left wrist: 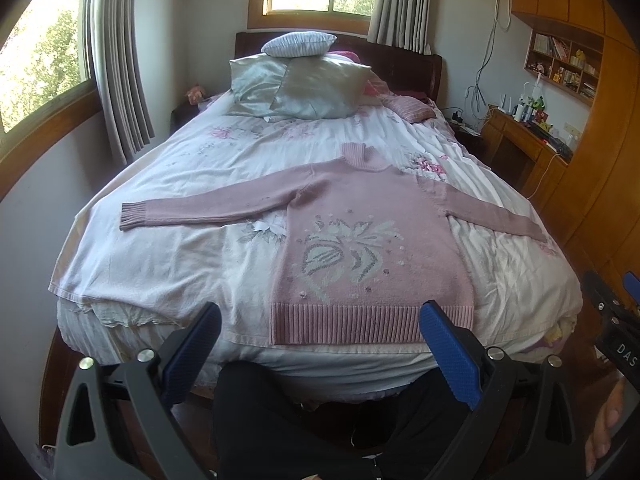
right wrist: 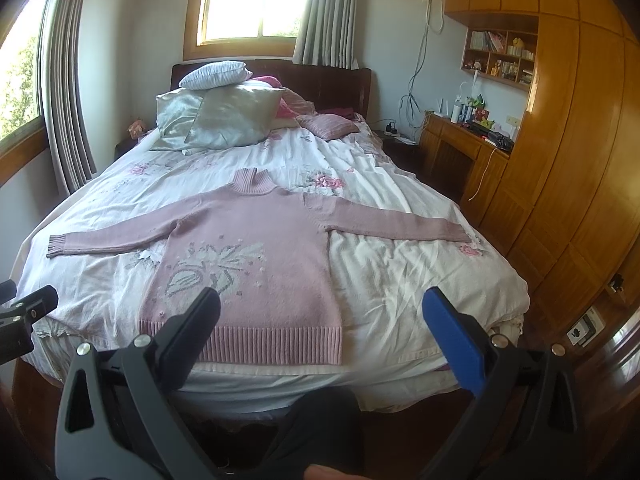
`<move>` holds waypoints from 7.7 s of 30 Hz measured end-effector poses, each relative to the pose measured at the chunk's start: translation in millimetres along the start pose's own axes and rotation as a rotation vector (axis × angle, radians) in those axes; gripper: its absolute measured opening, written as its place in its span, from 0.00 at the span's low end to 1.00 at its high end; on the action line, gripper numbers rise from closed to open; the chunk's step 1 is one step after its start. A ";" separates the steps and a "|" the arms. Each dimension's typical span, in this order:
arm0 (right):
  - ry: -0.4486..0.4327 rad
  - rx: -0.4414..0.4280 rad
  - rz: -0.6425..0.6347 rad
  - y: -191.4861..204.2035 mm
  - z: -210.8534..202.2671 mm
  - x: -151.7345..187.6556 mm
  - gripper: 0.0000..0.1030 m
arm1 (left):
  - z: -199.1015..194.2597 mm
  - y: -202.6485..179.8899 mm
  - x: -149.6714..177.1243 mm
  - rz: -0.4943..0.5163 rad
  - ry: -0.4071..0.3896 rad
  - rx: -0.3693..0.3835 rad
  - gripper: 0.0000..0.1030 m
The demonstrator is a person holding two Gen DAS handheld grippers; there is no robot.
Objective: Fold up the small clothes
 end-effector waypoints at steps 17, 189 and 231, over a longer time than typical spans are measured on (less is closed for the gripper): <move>0.009 -0.002 0.001 1.3 0.1 0.3 0.98 | -0.4 1.8 -0.7 0.003 0.000 -0.008 0.96; 0.431 -0.488 0.498 -77.7 319.5 102.1 0.61 | 583.7 -259.6 -194.8 -0.235 0.576 0.719 0.06; 0.492 -0.534 0.467 -29.7 290.0 106.3 0.61 | 513.7 107.4 -248.9 -0.356 0.330 0.430 0.06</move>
Point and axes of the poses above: each gripper's, at about its wrist camera, not at the fingertips, and z roughly the way its jaws point, y to its left, x to its underside, the point moved 7 cm from there along z, roughly the way its jaws point, and after that the axes turned 7 degrees about z, right-handed, at the moved point
